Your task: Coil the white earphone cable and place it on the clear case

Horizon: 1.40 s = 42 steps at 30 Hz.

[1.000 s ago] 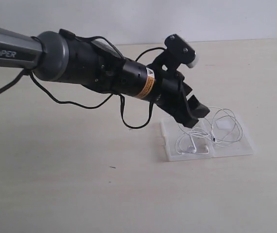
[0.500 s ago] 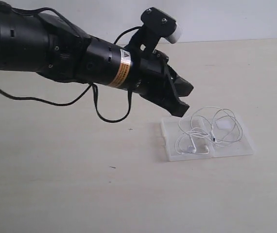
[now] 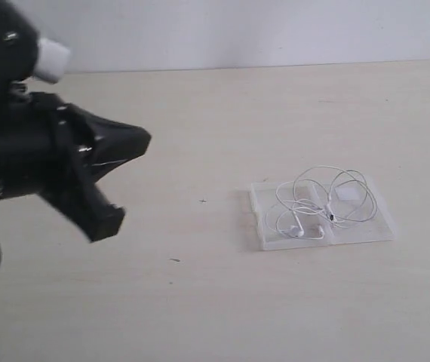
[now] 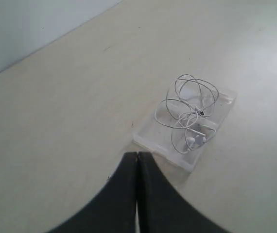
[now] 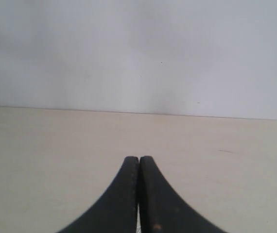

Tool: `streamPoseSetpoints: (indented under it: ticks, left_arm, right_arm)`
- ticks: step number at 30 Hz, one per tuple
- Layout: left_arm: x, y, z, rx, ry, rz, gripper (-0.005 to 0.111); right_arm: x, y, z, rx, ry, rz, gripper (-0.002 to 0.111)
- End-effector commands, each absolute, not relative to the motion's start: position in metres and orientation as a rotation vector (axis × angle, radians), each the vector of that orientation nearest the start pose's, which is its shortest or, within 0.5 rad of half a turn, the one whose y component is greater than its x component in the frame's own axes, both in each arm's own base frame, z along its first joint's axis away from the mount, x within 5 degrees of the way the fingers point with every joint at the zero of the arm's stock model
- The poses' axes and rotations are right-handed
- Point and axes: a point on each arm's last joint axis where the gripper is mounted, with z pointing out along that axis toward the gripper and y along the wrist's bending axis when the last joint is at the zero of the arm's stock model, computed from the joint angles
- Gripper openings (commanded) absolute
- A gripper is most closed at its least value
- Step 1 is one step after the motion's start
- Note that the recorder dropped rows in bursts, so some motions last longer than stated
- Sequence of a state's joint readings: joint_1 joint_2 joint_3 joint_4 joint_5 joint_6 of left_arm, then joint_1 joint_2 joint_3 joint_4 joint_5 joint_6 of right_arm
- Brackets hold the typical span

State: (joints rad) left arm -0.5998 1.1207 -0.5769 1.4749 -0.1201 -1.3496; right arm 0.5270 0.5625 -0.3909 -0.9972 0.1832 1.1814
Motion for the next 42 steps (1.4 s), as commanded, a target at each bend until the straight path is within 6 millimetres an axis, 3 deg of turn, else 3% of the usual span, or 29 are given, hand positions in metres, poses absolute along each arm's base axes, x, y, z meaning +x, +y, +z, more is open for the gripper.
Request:
streamPoseSetpoints:
  ticks: [1,5,8,17,29,42]
  left_arm:
    - [0.137,-0.1,0.269,0.672,1.791,-0.422,0.0]
    - [0.094,-0.052,0.262,0.409,1.686,-0.363,0.0]
    - [0.073,-0.035,0.252,0.353,1.586,-0.382,0.0]
    - [0.059,-0.003,0.229,0.037,1.537,-0.372,0.0]
    - [0.059,-0.002,0.21,0.08,1.545,-0.309,0.0]
    - [0.06,-0.003,0.209,0.083,1.549,-0.306,0.0]
  right_arm:
    - [0.112,0.048,0.289,-0.181,1.761,0.384,0.0]
    - [0.112,0.048,0.289,-0.181,1.761,0.384,0.0]
    - [0.112,0.048,0.289,-0.181,1.761,0.384,0.0]
    - [0.112,0.048,0.289,-0.181,1.761,0.384,0.0]
    - [0.112,0.048,0.289,-0.176,1.766,0.376,0.0]
    - [0.112,0.048,0.289,-0.178,1.764,0.379,0.0]
